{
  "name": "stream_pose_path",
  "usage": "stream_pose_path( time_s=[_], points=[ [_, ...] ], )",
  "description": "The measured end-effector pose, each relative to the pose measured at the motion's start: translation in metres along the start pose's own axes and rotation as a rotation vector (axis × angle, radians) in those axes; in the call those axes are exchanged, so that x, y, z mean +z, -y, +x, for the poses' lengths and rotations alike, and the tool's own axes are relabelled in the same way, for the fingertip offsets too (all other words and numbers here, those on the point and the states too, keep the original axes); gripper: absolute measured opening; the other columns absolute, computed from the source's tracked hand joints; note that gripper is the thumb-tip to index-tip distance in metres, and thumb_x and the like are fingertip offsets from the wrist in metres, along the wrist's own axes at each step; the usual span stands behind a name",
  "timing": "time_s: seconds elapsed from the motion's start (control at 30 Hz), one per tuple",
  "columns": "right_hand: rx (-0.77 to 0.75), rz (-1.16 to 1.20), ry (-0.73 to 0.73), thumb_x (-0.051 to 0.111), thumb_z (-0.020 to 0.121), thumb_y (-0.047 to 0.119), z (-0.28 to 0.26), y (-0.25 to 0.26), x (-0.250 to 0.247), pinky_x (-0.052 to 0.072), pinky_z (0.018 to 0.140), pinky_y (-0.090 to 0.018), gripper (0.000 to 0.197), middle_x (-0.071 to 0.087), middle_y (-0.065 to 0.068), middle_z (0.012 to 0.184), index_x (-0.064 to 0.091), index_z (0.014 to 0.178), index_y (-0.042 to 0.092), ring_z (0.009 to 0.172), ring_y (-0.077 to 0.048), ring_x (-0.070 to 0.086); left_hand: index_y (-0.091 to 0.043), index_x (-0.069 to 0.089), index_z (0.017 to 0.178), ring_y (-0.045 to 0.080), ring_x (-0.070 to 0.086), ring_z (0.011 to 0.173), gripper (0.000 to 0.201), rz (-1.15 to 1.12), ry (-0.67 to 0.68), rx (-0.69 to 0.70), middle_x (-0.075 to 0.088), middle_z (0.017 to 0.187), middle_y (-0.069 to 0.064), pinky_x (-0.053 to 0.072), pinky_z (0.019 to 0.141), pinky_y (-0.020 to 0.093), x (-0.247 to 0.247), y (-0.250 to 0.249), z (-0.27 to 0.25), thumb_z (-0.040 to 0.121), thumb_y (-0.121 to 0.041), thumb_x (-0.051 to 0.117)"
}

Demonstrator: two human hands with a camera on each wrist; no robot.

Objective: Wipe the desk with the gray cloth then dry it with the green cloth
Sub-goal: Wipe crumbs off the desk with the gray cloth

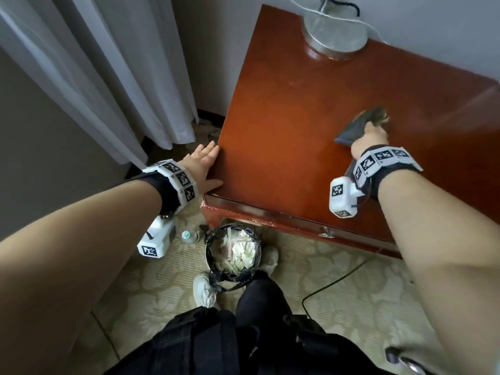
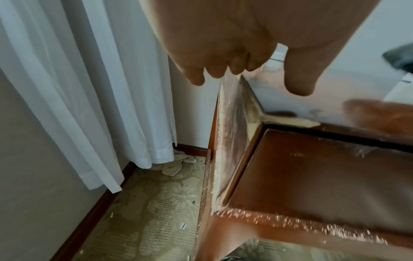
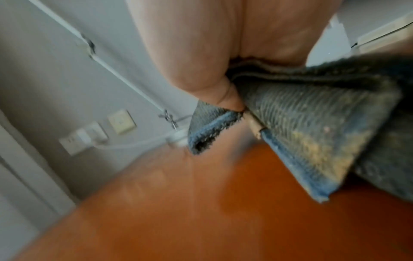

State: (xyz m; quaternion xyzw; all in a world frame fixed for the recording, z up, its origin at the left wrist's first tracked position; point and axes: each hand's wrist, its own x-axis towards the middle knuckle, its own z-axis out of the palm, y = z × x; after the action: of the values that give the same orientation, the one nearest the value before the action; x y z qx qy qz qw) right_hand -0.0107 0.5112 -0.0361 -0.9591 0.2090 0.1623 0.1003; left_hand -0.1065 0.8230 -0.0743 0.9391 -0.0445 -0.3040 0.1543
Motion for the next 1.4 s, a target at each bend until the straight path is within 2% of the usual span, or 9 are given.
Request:
stream_pose_path(
  time_s=[0.17, 0.33, 0.47, 0.67, 0.9, 0.97, 1.07, 1.27, 1.4],
  points=[
    [0.009, -0.282, 0.157, 0.05, 0.09, 0.003, 0.041, 0.027, 0.032, 0.012, 0.117, -0.052, 0.079, -0.013, -0.007, 0.157, 0.0, 0.15, 0.018, 0.145, -0.034, -0.004, -0.014, -0.009, 0.149, 0.022, -0.011, 0.145, 0.09, 0.08, 0.0, -0.021, -0.016, 0.157, 0.002, -0.001, 0.118, 0.038, -0.017, -0.013, 0.033, 0.091, -0.043, 0.053],
    [-0.082, -0.471, 0.176, 0.048, 0.09, 0.003, 0.112, 0.064, 0.0, 0.019, 0.114, -0.055, 0.079, -0.012, -0.011, 0.157, 0.0, 0.151, 0.019, 0.143, -0.041, 0.003, -0.026, -0.012, 0.148, 0.019, -0.009, 0.145, 0.091, 0.134, 0.114, -0.084, -0.009, 0.158, -0.002, -0.003, 0.116, 0.04, -0.035, -0.014, 0.052, 0.089, -0.049, 0.053],
    [-0.214, -0.406, 0.154, 0.048, 0.091, 0.003, 0.126, 0.105, -0.001, 0.012, 0.116, -0.053, 0.077, -0.011, -0.009, 0.157, 0.002, 0.151, 0.018, 0.145, -0.036, -0.002, -0.038, -0.002, 0.148, 0.028, 0.005, 0.145, 0.078, -0.018, 0.151, -0.242, -0.002, 0.158, 0.001, 0.012, 0.116, 0.043, -0.047, -0.016, 0.042, 0.093, -0.038, 0.052],
    [-0.704, -0.417, 0.259, 0.041, 0.086, -0.005, 0.06, 0.139, 0.024, 0.009, 0.114, -0.057, 0.077, -0.009, 0.001, 0.158, 0.009, 0.149, 0.025, 0.145, -0.03, -0.006, -0.024, 0.01, 0.151, 0.02, 0.028, 0.14, 0.068, -0.367, -0.169, -0.45, 0.027, 0.153, 0.005, 0.02, 0.113, 0.027, -0.024, 0.027, 0.001, 0.095, -0.028, 0.049],
    [-1.414, -0.784, 0.597, 0.04, 0.08, -0.013, -0.075, 0.108, 0.064, 0.001, 0.116, -0.052, 0.084, -0.008, -0.001, 0.159, 0.014, 0.149, 0.025, 0.146, -0.026, -0.009, -0.02, 0.01, 0.151, 0.018, 0.006, 0.146, 0.06, -0.453, -0.272, -0.518, 0.013, 0.157, 0.012, 0.006, 0.116, 0.029, -0.029, 0.036, -0.01, 0.099, -0.035, 0.036],
    [-1.412, -0.755, 0.696, 0.036, 0.081, -0.017, -0.08, 0.096, 0.056, 0.005, 0.118, -0.042, 0.081, -0.003, 0.002, 0.159, 0.02, 0.148, 0.027, 0.147, -0.024, -0.002, -0.019, 0.011, 0.151, 0.017, 0.005, 0.146, 0.06, -0.41, -0.275, -0.447, 0.011, 0.157, 0.01, 0.005, 0.116, 0.029, -0.032, 0.033, -0.007, 0.099, -0.037, 0.037],
    [-1.272, -0.474, 0.559, 0.032, 0.084, -0.017, -0.059, 0.073, 0.029, 0.004, 0.114, -0.025, 0.076, 0.005, 0.005, 0.158, 0.026, 0.146, 0.026, 0.146, -0.015, 0.003, -0.014, 0.015, 0.15, 0.017, 0.002, 0.146, 0.06, -0.355, -0.27, -0.323, 0.012, 0.157, 0.005, 0.003, 0.115, 0.027, -0.034, 0.019, 0.004, 0.099, -0.034, 0.039],
    [-0.675, -0.184, 0.173, 0.052, 0.085, -0.002, 0.052, 0.051, -0.016, 0.005, 0.117, -0.04, 0.079, 0.002, 0.003, 0.159, 0.016, 0.149, 0.025, 0.146, -0.026, -0.004, -0.016, 0.01, 0.15, 0.021, -0.005, 0.146, 0.064, -0.188, -0.218, -0.2, 0.003, 0.159, 0.002, 0.004, 0.118, 0.035, -0.045, -0.032, 0.047, 0.098, -0.036, 0.041],
    [-0.672, -0.255, 0.16, 0.056, 0.081, 0.001, 0.118, 0.066, -0.012, 0.014, 0.117, -0.049, 0.087, -0.001, 0.008, 0.159, 0.01, 0.149, 0.027, 0.145, -0.033, -0.002, -0.017, 0.01, 0.15, 0.024, -0.006, 0.146, 0.066, -0.153, -0.207, -0.158, 0.001, 0.159, 0.004, 0.004, 0.119, 0.037, -0.059, -0.072, 0.094, 0.097, -0.037, 0.044]
  ],
)
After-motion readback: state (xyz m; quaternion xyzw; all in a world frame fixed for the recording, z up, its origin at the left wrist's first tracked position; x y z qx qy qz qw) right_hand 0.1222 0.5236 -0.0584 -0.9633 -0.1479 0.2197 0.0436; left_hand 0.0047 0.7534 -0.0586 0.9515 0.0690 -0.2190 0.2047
